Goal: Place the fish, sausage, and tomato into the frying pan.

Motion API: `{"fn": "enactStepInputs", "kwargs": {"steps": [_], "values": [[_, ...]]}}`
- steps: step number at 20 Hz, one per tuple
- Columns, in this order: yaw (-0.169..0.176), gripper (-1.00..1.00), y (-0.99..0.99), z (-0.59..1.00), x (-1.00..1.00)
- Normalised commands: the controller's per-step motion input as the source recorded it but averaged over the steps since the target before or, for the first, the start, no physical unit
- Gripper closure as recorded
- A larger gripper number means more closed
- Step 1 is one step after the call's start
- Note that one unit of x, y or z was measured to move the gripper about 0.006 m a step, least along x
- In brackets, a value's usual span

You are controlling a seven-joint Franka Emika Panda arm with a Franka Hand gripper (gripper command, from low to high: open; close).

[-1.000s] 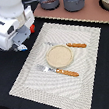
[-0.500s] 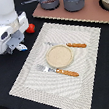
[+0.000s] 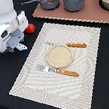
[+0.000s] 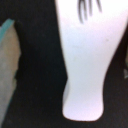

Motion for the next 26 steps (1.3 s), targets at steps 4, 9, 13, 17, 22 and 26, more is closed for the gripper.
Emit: {"fn": "enactStepInputs", "kwargs": {"steps": [4,9,13,17,22,26], "values": [[-0.018,1.00,0.04,-0.16,-0.01],[-0.059,1.00,-0.50,0.52,0.04],[-0.114,1.00,-0.67,0.99,0.00],[-0.038,1.00,-0.08,1.00,-0.01],[-0.001,1.00,0.69,1.00,0.26],[0.000,1.00,0.91,1.00,0.59]]}}
